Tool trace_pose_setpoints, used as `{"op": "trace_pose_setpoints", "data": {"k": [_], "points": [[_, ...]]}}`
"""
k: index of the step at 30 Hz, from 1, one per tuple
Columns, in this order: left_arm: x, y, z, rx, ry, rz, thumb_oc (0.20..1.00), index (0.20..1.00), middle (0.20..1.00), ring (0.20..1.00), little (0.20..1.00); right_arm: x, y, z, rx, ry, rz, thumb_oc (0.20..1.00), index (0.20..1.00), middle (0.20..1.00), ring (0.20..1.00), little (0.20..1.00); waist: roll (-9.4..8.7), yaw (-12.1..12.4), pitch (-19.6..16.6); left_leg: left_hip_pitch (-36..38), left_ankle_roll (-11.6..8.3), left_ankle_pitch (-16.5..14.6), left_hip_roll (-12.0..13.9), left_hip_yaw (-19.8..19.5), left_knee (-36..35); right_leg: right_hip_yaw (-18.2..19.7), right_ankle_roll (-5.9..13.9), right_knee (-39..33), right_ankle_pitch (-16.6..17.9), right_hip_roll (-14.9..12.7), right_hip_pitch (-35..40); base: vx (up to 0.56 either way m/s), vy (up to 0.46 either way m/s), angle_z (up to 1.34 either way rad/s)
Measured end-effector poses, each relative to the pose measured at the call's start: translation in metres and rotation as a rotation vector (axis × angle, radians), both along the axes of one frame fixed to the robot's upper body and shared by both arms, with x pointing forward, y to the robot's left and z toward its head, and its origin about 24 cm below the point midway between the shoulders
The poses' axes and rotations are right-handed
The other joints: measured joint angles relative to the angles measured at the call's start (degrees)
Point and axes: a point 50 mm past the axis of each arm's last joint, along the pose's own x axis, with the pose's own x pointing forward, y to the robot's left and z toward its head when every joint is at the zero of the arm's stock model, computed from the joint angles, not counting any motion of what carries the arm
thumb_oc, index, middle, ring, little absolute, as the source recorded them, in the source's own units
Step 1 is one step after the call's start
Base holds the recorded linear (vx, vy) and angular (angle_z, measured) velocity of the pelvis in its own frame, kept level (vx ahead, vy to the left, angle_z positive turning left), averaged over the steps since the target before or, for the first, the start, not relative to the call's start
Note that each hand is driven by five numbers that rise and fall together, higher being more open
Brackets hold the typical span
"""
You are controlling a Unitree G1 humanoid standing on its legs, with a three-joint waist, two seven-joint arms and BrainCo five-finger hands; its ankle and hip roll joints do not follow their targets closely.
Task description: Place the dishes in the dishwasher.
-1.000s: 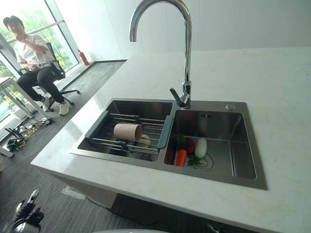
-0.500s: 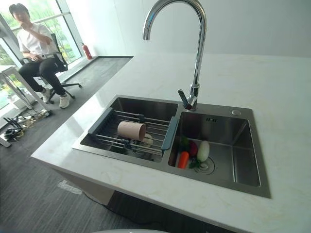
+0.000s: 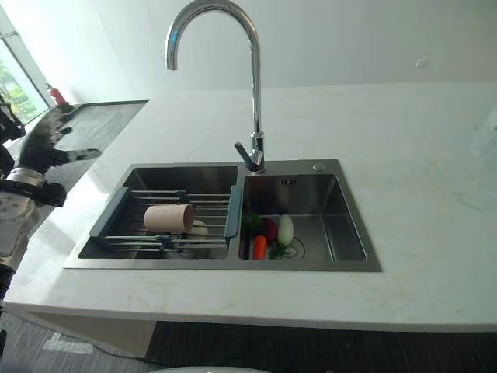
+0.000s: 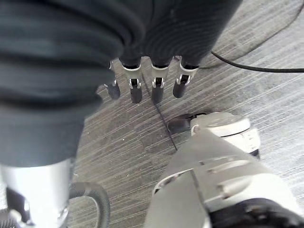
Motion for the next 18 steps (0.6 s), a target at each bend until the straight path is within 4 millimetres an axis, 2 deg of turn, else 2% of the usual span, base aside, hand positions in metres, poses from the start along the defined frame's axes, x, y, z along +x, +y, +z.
{"op": "trace_pose_setpoints", "data": {"k": [2, 4, 5, 12, 18], "points": [[0.002, -0.007, -0.009, 0.075, 0.055, -0.025, 1.0, 1.0, 1.0, 1.0, 1.0, 0.0, -0.001, 0.0, 0.002, 0.002, 0.007, 1.0, 1.0, 1.0, 1.0, 1.0, 0.1, -0.62, 0.1, 0.01, 0.1, -0.07, 0.02, 1.02, 0.01, 1.13, 0.03, 0.0, 0.34, 0.06, -0.84, 0.04, 0.041, -0.26], [0.003, -0.014, -0.029, 0.192, 0.158, -0.062, 1.0, 1.0, 1.0, 1.0, 1.0, 0.003, -0.001, 0.001, 0.006, -0.009, 0.012, 1.0, 1.0, 1.0, 1.0, 1.0, 0.25, -0.83, 0.14, 0.01, 0.24, -0.16, -0.02, 2.18, 0.01, 2.34, 0.24, 0.0, 0.61, 0.01, -1.13, 0.01, 0.038, -0.27], [0.003, -0.012, -0.04, 0.243, 0.215, -0.066, 1.0, 1.0, 1.0, 1.0, 1.0, 0.006, -0.002, 0.002, 0.01, -0.021, 0.018, 1.0, 1.0, 1.0, 1.0, 1.0, 0.22, -1.7, 0.57, -0.02, 0.25, -0.16, -0.09, 2.49, 0.02, 2.66, 0.13, -0.03, 0.93, -0.01, -1.31, 0.0, 0.064, -0.24], [0.001, -0.005, -0.05, 0.359, 0.306, -0.068, 1.0, 1.0, 1.0, 1.0, 1.0, 0.0, -0.026, 0.01, -0.043, 0.006, 0.033, 1.0, 1.0, 1.0, 1.0, 1.0, 1.1, -1.74, 3.15, -0.25, 0.38, -0.2, -0.26, 3.93, 0.02, 4.28, 0.49, 0.02, 1.6, -0.16, -2.31, -0.03, 0.057, -0.12], [0.0, -0.008, -0.056, 0.638, 0.39, -0.113, 1.0, 1.0, 1.0, 1.0, 1.0, 0.023, -0.029, 0.014, -0.035, -0.062, 0.059, 1.0, 1.0, 1.0, 1.0, 1.0, 0.77, -1.55, 5.52, -1.3, 0.56, -0.05, -0.31, 4.08, 0.35, 4.54, 0.24, 0.04, 2.13, -0.18, -3.37, -0.04, 0.048, -0.01]]}}
